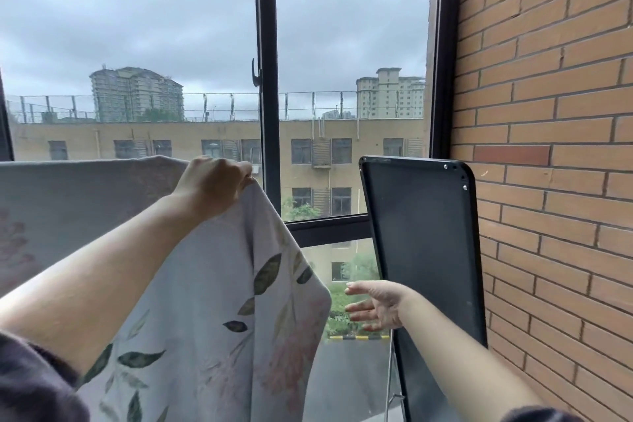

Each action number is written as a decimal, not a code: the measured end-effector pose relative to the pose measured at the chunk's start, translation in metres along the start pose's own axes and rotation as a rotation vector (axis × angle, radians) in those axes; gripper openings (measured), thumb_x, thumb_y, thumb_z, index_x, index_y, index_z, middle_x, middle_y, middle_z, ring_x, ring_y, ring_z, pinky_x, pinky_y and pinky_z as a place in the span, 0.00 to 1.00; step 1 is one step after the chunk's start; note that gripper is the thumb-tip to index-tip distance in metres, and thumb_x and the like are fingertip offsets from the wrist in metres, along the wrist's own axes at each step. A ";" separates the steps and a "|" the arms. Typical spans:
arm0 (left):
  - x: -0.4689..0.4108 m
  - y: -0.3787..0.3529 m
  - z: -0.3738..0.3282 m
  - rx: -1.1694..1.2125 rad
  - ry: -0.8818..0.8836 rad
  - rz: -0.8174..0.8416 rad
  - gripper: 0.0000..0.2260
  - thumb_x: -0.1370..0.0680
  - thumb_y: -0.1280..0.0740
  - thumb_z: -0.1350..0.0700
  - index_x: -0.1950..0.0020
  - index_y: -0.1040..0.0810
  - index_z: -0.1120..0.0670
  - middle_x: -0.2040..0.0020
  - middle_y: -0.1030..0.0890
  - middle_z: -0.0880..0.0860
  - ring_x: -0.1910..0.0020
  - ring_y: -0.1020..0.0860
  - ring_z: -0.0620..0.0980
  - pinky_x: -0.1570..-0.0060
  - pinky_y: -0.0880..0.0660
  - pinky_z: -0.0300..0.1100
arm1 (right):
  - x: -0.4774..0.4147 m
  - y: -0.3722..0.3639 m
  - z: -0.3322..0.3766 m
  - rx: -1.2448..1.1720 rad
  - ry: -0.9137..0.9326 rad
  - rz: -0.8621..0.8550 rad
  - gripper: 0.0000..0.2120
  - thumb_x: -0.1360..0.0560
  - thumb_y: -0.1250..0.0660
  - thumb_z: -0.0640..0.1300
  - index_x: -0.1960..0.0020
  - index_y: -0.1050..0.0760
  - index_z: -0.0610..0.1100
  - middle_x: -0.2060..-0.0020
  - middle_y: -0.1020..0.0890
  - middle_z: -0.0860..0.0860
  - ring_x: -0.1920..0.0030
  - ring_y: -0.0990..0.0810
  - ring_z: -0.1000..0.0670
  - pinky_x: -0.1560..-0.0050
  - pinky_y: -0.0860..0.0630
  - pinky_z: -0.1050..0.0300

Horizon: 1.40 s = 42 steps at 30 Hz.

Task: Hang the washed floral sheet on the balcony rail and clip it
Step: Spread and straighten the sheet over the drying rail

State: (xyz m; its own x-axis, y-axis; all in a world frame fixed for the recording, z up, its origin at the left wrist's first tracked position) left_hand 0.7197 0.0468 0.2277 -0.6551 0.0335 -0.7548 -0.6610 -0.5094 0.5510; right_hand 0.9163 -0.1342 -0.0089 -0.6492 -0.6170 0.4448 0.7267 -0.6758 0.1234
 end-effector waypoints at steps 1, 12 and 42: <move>0.000 0.001 -0.002 -0.001 -0.001 0.003 0.10 0.20 0.41 0.52 0.51 0.23 0.55 0.58 0.17 0.56 0.58 0.20 0.57 0.61 0.37 0.43 | -0.007 -0.005 -0.007 -0.006 -0.006 -0.020 0.20 0.23 0.38 0.56 0.33 0.32 0.49 0.40 0.26 0.43 0.44 0.25 0.46 0.43 0.30 0.50; 0.003 0.002 0.005 0.136 -0.029 0.044 0.10 0.20 0.42 0.50 0.52 0.23 0.53 0.58 0.18 0.55 0.59 0.22 0.57 0.63 0.37 0.43 | -0.054 -0.066 -0.027 -0.133 -0.010 0.064 0.36 0.24 0.45 0.66 0.24 0.49 0.48 0.29 0.35 0.38 0.31 0.34 0.39 0.34 0.38 0.39; -0.001 -0.006 0.007 0.010 -0.012 0.102 0.10 0.20 0.43 0.50 0.53 0.24 0.50 0.57 0.18 0.53 0.58 0.22 0.56 0.63 0.38 0.43 | 0.032 0.098 0.028 -0.577 0.362 -0.078 0.13 0.21 0.41 0.41 0.59 0.21 0.38 0.66 0.18 0.45 0.71 0.19 0.49 0.70 0.22 0.60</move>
State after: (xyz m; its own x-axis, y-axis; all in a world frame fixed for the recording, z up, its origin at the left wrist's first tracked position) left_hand 0.7223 0.0561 0.2278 -0.7231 -0.0080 -0.6907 -0.5944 -0.5023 0.6280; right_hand 0.9727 -0.2091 0.0421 -0.8021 -0.5855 0.1173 0.5036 -0.7688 -0.3942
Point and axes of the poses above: each hand's wrist, its own x-axis away from the middle knuckle, its own y-axis out of the back of the hand, z = x × y, the point moved 5 cm from there along -x, towards the middle knuckle
